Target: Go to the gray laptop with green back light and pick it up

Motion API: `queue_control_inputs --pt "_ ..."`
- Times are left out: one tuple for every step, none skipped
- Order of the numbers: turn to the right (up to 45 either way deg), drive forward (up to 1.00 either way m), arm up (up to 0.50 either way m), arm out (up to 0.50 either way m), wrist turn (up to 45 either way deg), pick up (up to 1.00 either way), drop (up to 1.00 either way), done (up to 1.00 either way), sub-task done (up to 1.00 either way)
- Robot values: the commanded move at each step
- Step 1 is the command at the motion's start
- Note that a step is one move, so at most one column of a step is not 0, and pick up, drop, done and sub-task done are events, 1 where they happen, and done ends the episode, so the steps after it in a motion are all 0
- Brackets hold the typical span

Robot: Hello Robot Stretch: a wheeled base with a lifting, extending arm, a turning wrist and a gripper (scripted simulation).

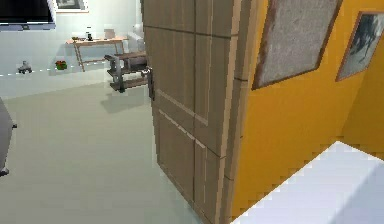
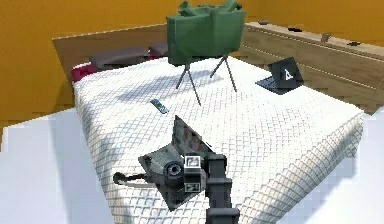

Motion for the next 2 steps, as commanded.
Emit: queue_control_inputs --pt "0.0 0.00 0.00 0.00 27.0 0.00 0.00 0.00 0.00" --pt "0.0 0.00 -0.30 0.00 0.0 0.00 0.00 0.00 0.00"
